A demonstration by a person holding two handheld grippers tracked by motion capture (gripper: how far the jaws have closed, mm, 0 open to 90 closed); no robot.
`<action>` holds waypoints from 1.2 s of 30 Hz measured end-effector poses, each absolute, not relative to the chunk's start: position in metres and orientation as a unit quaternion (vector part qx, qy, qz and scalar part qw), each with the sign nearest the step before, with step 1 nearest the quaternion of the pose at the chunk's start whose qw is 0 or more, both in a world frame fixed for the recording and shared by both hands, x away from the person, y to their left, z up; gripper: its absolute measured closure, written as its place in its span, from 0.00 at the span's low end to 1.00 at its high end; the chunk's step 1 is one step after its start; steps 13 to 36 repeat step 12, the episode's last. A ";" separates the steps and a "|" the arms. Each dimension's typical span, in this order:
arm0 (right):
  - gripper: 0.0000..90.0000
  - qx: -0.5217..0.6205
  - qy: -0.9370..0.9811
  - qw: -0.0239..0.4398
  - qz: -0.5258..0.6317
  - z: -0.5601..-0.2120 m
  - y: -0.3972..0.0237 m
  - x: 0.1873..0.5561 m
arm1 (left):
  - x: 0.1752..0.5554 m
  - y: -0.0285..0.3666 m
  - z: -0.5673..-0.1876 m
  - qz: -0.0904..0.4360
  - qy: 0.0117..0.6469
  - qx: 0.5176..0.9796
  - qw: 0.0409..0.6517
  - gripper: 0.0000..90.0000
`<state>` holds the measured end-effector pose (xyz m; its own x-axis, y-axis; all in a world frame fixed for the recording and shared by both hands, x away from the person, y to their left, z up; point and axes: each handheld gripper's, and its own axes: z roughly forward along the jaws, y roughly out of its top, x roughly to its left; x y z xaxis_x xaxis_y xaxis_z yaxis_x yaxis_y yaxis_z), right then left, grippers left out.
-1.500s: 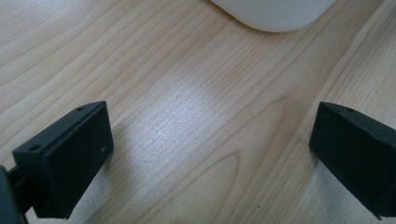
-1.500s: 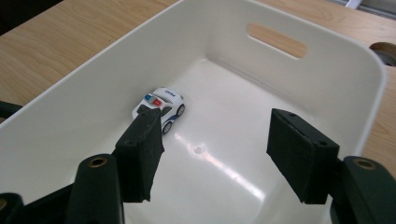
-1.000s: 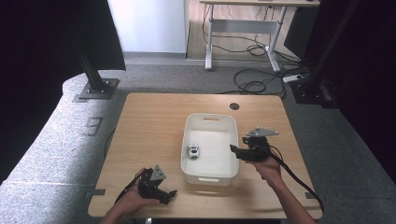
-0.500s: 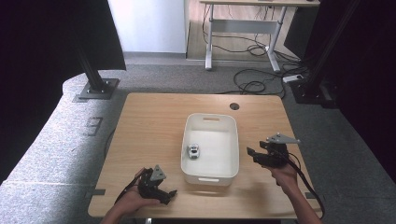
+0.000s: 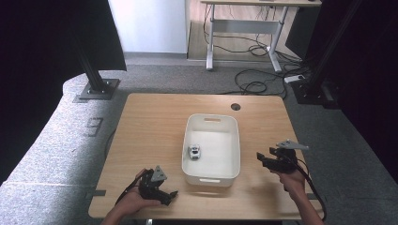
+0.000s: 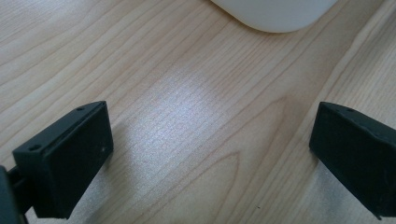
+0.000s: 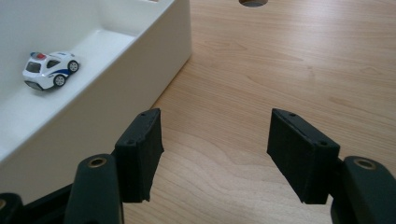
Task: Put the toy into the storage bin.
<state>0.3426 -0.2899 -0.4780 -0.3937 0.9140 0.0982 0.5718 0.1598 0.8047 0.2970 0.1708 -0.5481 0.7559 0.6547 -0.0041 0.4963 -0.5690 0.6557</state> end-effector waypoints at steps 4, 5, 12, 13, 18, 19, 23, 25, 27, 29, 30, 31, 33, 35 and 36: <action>0.39 0.505 0.732 0.217 0.402 -0.478 -0.290 0.342 | 0.297 0.171 -0.548 0.120 0.328 0.877 0.328 0.00; 0.39 0.505 0.732 0.217 0.402 -0.478 -0.290 0.342 | 0.297 0.171 -0.548 0.120 0.328 0.877 0.329 0.00; 0.38 0.501 0.743 0.219 0.386 -0.484 -0.287 0.344 | 0.297 0.171 -0.548 0.120 0.328 0.878 0.328 0.00; 0.38 0.501 0.743 0.219 0.386 -0.484 -0.287 0.344 | 0.297 0.171 -0.548 0.120 0.328 0.878 0.328 0.00; 0.38 0.501 0.743 0.219 0.386 -0.484 -0.287 0.344 | 0.297 0.171 -0.548 0.120 0.328 0.878 0.328 0.00; 0.38 0.501 0.743 0.219 0.386 -0.484 -0.287 0.344 | 0.297 0.171 -0.548 0.120 0.328 0.878 0.328 0.00; 0.38 0.501 0.743 0.219 0.386 -0.484 -0.287 0.344 | 0.297 0.171 -0.548 0.120 0.328 0.878 0.328 0.00; 0.38 0.501 0.743 0.219 0.386 -0.484 -0.287 0.344 | 0.297 0.171 -0.548 0.120 0.328 0.878 0.328 0.00; 0.38 0.501 0.743 0.219 0.386 -0.484 -0.287 0.344 | 0.297 0.171 -0.548 0.120 0.328 0.878 0.328 0.00; 0.38 0.501 0.743 0.219 0.386 -0.484 -0.287 0.344 | 0.297 0.171 -0.548 0.120 0.328 0.878 0.328 0.00; 0.38 0.501 0.743 0.219 0.386 -0.484 -0.287 0.344 | 0.297 0.171 -0.548 0.120 0.328 0.878 0.328 0.00; 0.38 0.501 0.743 0.219 0.386 -0.484 -0.287 0.344 | 0.297 0.171 -0.548 0.120 0.328 0.878 0.328 0.00; 0.38 0.501 0.743 0.219 0.386 -0.484 -0.287 0.344 | 0.297 0.171 -0.548 0.120 0.328 0.878 0.328 0.00; 0.38 0.501 0.743 0.219 0.386 -0.484 -0.287 0.344 | 0.297 0.171 -0.548 0.120 0.328 0.878 0.328 0.00; 0.38 0.501 0.743 0.219 0.386 -0.484 -0.287 0.344 | 0.297 0.171 -0.548 0.120 0.328 0.878 0.328 0.00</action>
